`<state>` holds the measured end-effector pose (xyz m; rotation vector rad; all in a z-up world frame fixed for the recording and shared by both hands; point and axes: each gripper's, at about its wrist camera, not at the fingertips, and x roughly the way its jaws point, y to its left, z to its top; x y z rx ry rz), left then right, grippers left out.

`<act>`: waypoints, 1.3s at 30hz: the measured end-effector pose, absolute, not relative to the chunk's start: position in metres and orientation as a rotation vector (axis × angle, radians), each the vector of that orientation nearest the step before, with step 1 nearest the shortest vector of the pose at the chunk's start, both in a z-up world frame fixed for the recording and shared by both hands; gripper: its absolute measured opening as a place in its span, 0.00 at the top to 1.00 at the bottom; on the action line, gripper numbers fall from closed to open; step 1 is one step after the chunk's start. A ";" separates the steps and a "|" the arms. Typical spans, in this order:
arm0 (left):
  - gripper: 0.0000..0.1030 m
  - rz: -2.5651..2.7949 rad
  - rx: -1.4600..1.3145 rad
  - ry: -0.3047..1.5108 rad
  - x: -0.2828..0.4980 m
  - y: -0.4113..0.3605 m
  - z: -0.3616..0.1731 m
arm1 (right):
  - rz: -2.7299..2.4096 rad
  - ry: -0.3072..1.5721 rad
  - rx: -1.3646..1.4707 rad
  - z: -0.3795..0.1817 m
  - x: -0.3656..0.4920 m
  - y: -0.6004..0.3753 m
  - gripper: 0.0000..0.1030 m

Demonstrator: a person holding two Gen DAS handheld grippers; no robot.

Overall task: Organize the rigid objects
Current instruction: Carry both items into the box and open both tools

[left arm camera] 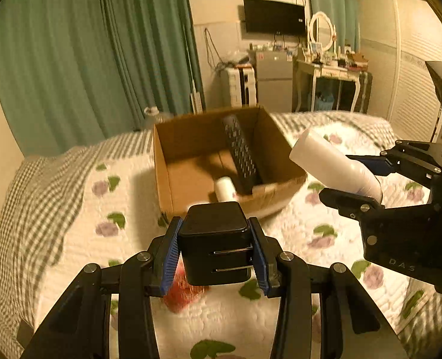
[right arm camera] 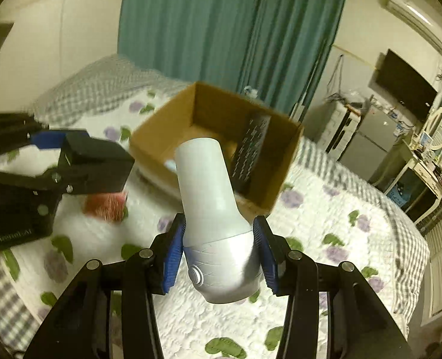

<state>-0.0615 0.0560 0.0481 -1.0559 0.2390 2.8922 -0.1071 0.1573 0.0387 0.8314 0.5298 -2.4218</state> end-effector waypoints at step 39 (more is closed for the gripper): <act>0.55 2.906 -1.195 0.356 -0.254 0.049 -0.023 | -2.422 0.276 0.828 0.014 -0.285 0.122 0.56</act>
